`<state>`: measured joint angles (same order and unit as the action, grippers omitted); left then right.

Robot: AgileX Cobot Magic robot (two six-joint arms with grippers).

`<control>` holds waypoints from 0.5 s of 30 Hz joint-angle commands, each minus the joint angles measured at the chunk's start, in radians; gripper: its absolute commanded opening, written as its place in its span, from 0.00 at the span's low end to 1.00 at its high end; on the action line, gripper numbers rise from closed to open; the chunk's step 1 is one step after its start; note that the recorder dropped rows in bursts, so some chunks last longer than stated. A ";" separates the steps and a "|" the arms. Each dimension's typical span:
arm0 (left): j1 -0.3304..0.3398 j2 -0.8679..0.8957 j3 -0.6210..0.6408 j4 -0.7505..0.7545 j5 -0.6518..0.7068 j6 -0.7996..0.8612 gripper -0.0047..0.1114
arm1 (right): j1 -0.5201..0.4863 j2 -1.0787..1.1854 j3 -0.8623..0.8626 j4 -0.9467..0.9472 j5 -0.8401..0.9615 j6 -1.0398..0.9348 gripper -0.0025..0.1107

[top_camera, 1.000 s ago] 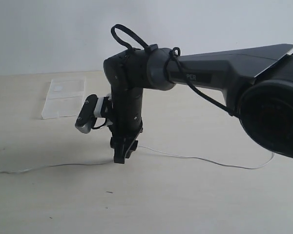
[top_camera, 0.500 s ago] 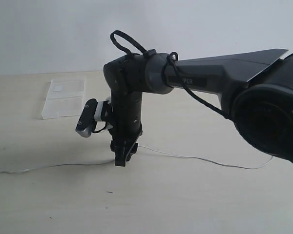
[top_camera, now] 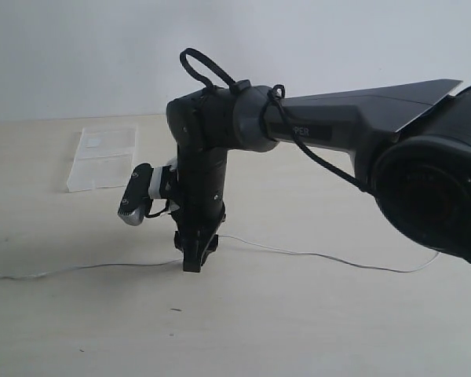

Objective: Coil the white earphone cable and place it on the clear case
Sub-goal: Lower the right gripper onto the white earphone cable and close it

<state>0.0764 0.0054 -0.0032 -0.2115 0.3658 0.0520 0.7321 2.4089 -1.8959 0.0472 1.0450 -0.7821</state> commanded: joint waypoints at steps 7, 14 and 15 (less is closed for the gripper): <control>0.000 -0.005 0.003 -0.008 -0.004 0.000 0.04 | 0.001 0.057 0.004 -0.003 0.024 -0.015 0.19; 0.000 -0.005 0.003 -0.008 -0.004 0.000 0.04 | 0.001 0.028 0.004 -0.026 0.059 -0.028 0.02; 0.000 -0.005 0.003 -0.008 -0.004 0.000 0.04 | 0.001 0.014 0.004 -0.026 0.059 -0.018 0.02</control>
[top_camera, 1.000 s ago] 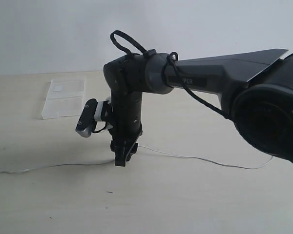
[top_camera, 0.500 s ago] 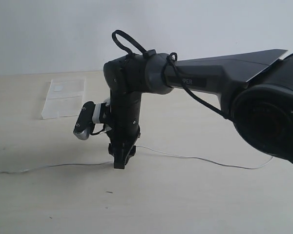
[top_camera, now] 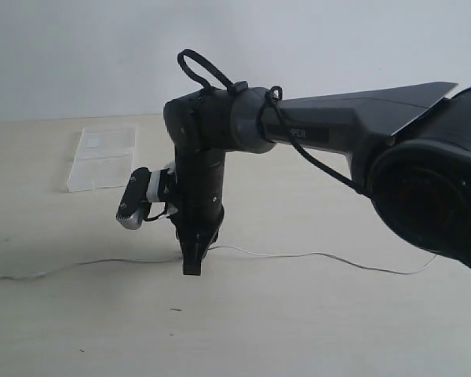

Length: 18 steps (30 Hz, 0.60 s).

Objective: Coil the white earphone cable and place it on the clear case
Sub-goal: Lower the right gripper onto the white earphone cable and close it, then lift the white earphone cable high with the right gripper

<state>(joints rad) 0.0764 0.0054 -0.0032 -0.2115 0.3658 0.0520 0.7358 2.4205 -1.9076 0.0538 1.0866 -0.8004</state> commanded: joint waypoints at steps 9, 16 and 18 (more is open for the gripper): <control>0.000 -0.005 0.003 -0.008 -0.004 0.000 0.04 | -0.003 -0.183 0.015 0.007 0.014 0.017 0.02; 0.000 -0.005 0.003 -0.008 -0.004 0.000 0.04 | -0.003 -0.343 0.015 0.262 -0.044 0.015 0.02; 0.000 -0.005 0.003 -0.008 -0.004 0.000 0.04 | -0.003 -0.393 0.015 0.313 -0.077 0.015 0.02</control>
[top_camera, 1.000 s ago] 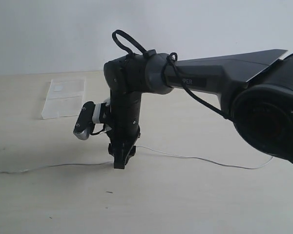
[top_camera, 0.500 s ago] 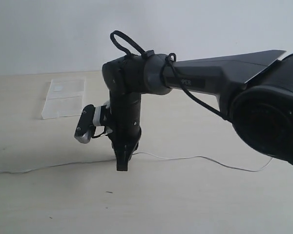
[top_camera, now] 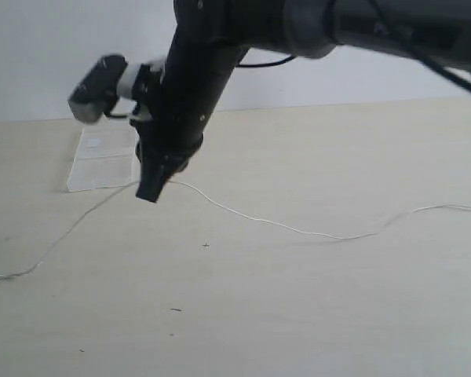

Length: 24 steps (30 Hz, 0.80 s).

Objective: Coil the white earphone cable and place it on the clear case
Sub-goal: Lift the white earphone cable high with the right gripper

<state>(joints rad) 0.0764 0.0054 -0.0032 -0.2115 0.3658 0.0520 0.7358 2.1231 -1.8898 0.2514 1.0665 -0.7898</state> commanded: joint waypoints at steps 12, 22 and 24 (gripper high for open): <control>0.000 -0.005 0.003 -0.008 -0.004 0.000 0.04 | -0.003 -0.620 -0.002 0.159 -0.261 0.105 0.02; 0.000 -0.005 0.003 -0.008 -0.004 0.000 0.04 | -0.003 -0.717 -0.002 0.070 -0.345 0.110 0.02; 0.000 -0.005 0.003 -0.008 -0.004 0.000 0.04 | -0.003 -0.720 -0.002 0.067 -0.350 0.110 0.02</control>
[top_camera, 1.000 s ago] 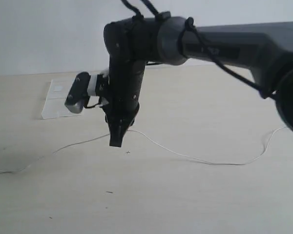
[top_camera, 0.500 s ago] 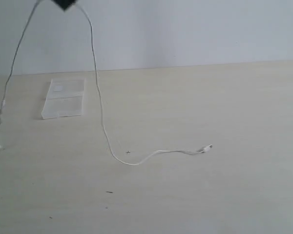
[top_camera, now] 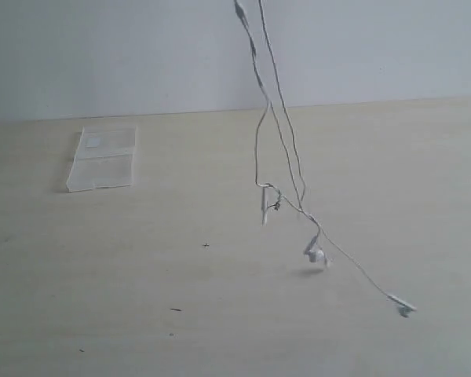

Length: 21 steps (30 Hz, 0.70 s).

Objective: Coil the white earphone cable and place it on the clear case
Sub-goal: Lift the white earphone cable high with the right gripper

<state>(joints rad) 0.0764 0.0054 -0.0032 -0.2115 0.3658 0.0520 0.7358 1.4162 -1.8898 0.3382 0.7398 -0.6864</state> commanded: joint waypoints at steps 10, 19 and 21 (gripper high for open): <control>0.000 -0.005 0.003 -0.008 -0.004 0.000 0.04 | -0.003 -0.023 -0.070 -0.021 -0.046 0.048 0.02; 0.000 -0.005 0.003 0.002 -0.004 0.000 0.04 | -0.003 -0.023 -0.144 -0.027 0.017 0.105 0.02; 0.000 -0.005 0.003 0.007 -0.004 0.000 0.04 | -0.003 -0.021 -0.144 -0.026 0.035 0.112 0.02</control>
<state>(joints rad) 0.0764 0.0054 -0.0032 -0.2097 0.3658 0.0520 0.7358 1.3952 -2.0279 0.3199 0.7515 -0.5916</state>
